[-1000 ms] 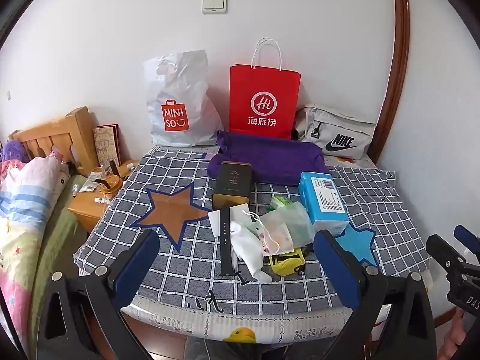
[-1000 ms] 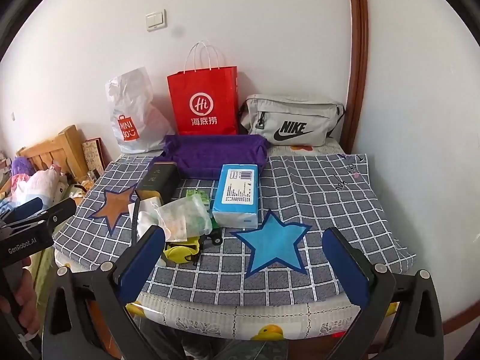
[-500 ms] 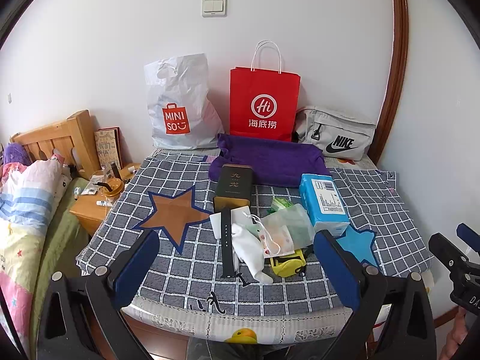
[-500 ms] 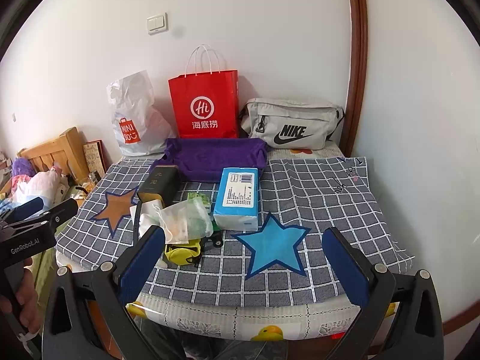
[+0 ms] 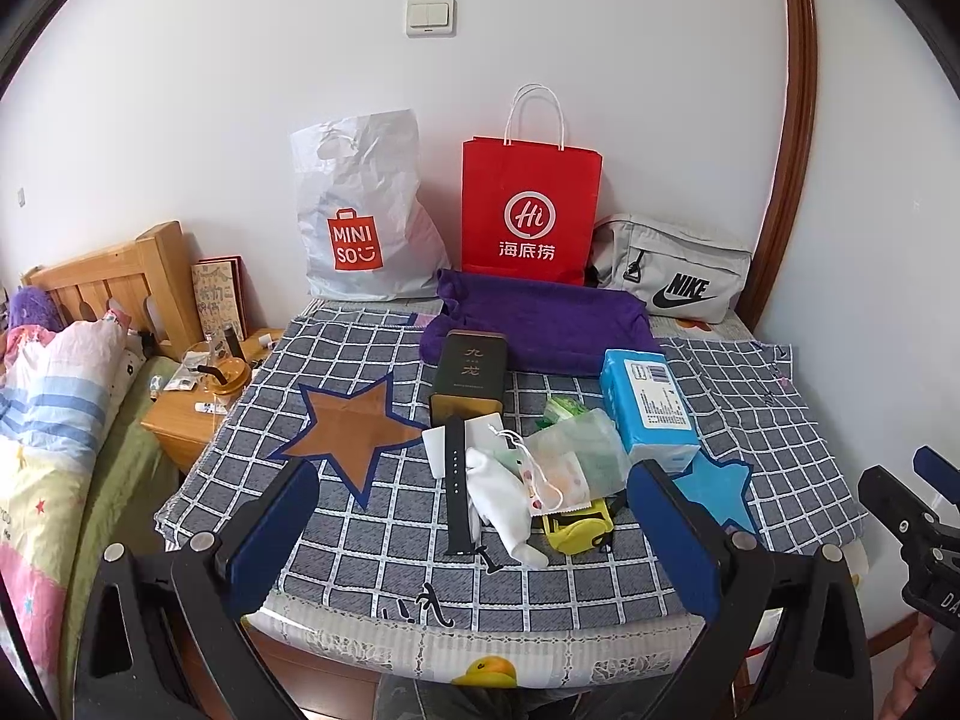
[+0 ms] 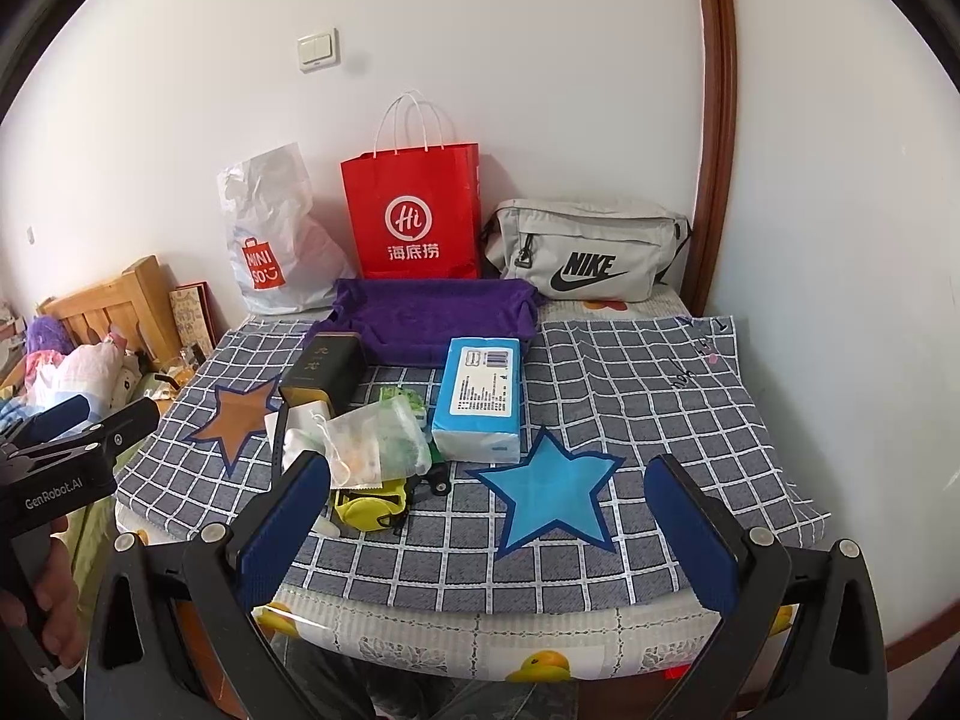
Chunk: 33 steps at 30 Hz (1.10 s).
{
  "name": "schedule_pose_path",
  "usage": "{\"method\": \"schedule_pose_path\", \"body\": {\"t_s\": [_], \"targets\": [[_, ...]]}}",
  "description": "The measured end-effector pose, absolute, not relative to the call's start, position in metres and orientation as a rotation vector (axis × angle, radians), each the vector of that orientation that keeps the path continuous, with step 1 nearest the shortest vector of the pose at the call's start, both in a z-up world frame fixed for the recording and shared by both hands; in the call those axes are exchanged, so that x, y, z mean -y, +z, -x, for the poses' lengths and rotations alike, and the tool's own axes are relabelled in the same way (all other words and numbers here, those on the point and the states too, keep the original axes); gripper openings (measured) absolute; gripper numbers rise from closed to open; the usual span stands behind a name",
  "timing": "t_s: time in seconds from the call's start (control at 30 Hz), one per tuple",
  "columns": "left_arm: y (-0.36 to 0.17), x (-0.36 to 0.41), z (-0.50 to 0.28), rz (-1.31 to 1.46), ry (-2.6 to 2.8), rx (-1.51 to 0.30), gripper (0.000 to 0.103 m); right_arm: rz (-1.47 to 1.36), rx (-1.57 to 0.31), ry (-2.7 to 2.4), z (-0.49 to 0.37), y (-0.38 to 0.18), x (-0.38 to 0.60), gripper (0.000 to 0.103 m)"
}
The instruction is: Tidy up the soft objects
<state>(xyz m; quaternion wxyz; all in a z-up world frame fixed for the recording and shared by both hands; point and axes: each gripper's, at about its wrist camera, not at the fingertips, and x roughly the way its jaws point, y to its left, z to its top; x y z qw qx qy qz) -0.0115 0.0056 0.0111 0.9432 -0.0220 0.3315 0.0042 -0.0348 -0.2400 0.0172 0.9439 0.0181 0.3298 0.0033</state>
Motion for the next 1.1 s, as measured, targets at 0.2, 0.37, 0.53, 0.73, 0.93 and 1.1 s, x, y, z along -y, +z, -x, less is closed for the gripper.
{"method": "schedule_pose_path", "body": {"t_s": [0.2, 0.37, 0.53, 0.73, 0.93, 1.1], "targets": [[0.0109, -0.0068, 0.0126, 0.046, 0.005, -0.672, 0.103, -0.035, -0.671, 0.009, 0.0355, 0.0182, 0.2389, 0.103], [0.0103, -0.0066, 0.0131, 0.047, 0.007, -0.671, 0.103, -0.036, -0.668, 0.012, 0.0362, 0.0181, 0.2380, 0.103], [0.0099, -0.0082, 0.0163, 0.052, 0.009, -0.667, 0.103, -0.042, -0.667, 0.012, 0.0370, 0.0176, 0.2384, 0.103], [0.0103, -0.0092, 0.0168, 0.053, 0.008, -0.667, 0.103, -0.043, -0.667, 0.016, 0.0380, 0.0164, 0.2386, 0.103], [0.0101, -0.0089, 0.0171, 0.053, 0.007, -0.667, 0.103, -0.043, -0.668, 0.017, 0.0374, 0.0161, 0.2397, 0.103], [0.0093, -0.0083, 0.0175, 0.053, 0.010, -0.666, 0.103, -0.045, -0.668, 0.016, 0.0379, 0.0157, 0.2395, 0.103]]}}
